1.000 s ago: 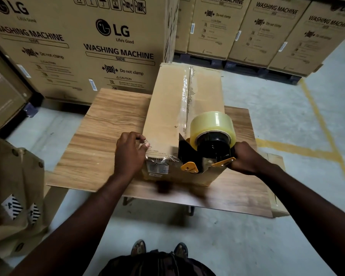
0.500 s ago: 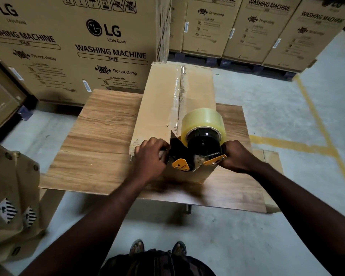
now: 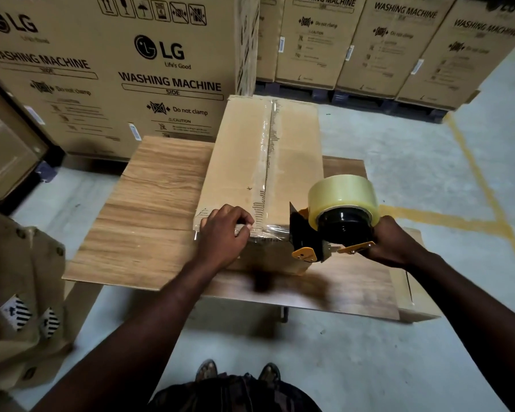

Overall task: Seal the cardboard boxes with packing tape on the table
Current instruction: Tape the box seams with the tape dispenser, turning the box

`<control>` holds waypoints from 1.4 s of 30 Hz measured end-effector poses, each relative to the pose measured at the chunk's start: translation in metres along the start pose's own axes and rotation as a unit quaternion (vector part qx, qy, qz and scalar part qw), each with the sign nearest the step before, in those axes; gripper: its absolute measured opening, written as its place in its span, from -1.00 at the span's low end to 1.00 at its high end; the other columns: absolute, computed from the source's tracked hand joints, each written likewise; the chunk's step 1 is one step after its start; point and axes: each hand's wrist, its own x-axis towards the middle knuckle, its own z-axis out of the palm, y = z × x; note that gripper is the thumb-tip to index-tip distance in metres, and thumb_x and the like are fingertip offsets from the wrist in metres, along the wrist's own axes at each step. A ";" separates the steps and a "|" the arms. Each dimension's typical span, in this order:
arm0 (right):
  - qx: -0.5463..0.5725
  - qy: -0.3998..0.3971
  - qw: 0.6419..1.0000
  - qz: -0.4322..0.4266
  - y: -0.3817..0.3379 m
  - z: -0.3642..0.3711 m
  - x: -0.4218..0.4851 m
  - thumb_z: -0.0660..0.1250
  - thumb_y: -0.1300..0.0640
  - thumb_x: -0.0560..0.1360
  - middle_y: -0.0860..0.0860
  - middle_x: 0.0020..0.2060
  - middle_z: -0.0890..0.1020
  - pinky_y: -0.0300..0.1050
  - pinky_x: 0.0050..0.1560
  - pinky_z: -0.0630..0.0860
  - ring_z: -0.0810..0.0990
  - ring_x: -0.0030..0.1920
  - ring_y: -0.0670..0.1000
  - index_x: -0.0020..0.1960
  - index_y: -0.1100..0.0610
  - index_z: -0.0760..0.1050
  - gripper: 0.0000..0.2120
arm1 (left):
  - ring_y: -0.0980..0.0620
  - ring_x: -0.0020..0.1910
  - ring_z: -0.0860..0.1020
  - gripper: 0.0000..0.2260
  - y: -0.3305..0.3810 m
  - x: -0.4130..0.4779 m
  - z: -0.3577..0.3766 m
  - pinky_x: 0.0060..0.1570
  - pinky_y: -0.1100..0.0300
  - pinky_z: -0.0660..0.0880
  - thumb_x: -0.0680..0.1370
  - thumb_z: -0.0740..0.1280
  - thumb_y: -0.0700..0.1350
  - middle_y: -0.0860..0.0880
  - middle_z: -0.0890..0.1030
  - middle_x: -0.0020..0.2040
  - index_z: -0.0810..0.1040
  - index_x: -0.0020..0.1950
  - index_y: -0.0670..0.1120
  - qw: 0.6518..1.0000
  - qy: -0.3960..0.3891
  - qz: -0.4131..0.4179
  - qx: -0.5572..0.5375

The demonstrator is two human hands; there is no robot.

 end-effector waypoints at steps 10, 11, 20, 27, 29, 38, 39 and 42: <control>-0.059 0.003 0.997 0.059 0.030 0.014 0.003 0.23 -0.19 0.32 -0.02 -0.48 0.52 0.13 -0.36 0.57 0.53 -0.38 0.07 -0.40 0.02 0.44 -0.70 | 0.00 0.17 0.44 -0.86 0.050 0.003 0.025 0.09 0.04 0.23 0.57 0.34 -0.04 0.09 0.56 0.10 0.61 0.09 0.14 0.996 -0.054 0.030 0.062; -0.057 0.004 0.997 0.055 0.030 0.014 0.003 0.23 -0.19 0.32 -0.03 -0.49 0.51 0.13 -0.36 0.56 0.52 -0.38 0.07 -0.40 -0.01 0.44 -0.72 | -0.01 0.17 0.44 -0.83 0.054 0.003 0.029 0.08 0.04 0.23 0.57 0.33 -0.06 0.08 0.56 0.10 0.61 0.12 0.14 0.996 -0.059 0.034 0.066; -0.025 0.020 0.996 0.078 0.017 0.009 -0.006 0.28 -0.20 0.29 -0.13 -0.53 0.46 0.07 -0.30 0.56 0.58 -0.35 0.10 -0.47 -0.12 0.39 -0.76 | 0.03 0.11 0.45 -0.88 0.047 0.001 0.035 0.06 0.07 0.18 0.58 0.34 0.01 0.13 0.54 0.02 0.60 0.09 0.16 0.998 -0.041 0.036 0.039; -0.023 0.029 0.997 0.066 0.055 -0.004 -0.029 0.30 -0.07 0.31 -0.01 -0.45 0.61 0.08 -0.35 0.54 0.60 -0.36 0.06 -0.36 0.09 0.57 -0.76 | 0.11 0.07 0.45 -0.93 0.045 0.001 0.039 0.04 0.09 0.17 0.54 0.36 0.11 0.22 0.49 -0.06 0.59 0.00 0.19 0.999 -0.029 0.038 0.021; -0.050 0.031 0.997 0.053 0.062 -0.008 -0.033 0.30 -0.04 0.30 0.00 -0.44 0.61 0.05 -0.34 0.53 0.59 -0.36 0.07 -0.36 0.12 0.57 -0.76 | 0.11 0.07 0.45 -0.94 0.045 0.001 0.039 0.03 0.09 0.17 0.55 0.37 0.10 0.22 0.49 -0.06 0.60 0.00 0.19 0.999 -0.027 0.037 0.025; -0.073 0.032 0.994 0.079 0.087 -0.014 -0.048 0.43 0.13 0.29 0.08 -0.46 0.60 0.06 -0.35 0.54 0.59 -0.37 0.17 -0.36 0.19 0.56 -0.86 | 0.11 0.08 0.44 -0.96 0.044 0.001 0.040 0.05 0.08 0.17 0.56 0.37 0.10 0.19 0.52 -0.03 0.59 0.00 0.21 0.999 -0.034 0.032 0.017; -0.079 0.027 0.994 0.074 0.088 -0.012 -0.047 0.47 0.19 0.30 0.09 -0.47 0.60 0.06 -0.35 0.53 0.60 -0.37 0.18 -0.37 0.19 0.56 -0.87 | 0.11 0.08 0.44 -0.96 0.044 0.001 0.040 0.05 0.08 0.17 0.56 0.37 0.10 0.19 0.52 -0.02 0.59 0.00 0.21 0.999 -0.035 0.031 0.017; -0.097 -0.006 0.991 0.087 0.091 -0.006 -0.042 0.49 0.18 0.32 0.04 -0.46 0.60 0.06 -0.35 0.55 0.60 -0.37 0.11 -0.38 0.11 0.56 -0.86 | 0.11 0.07 0.44 -0.95 0.044 0.001 0.040 0.05 0.08 0.18 0.56 0.37 0.10 0.19 0.52 -0.02 0.59 0.00 0.21 0.999 -0.035 0.031 0.023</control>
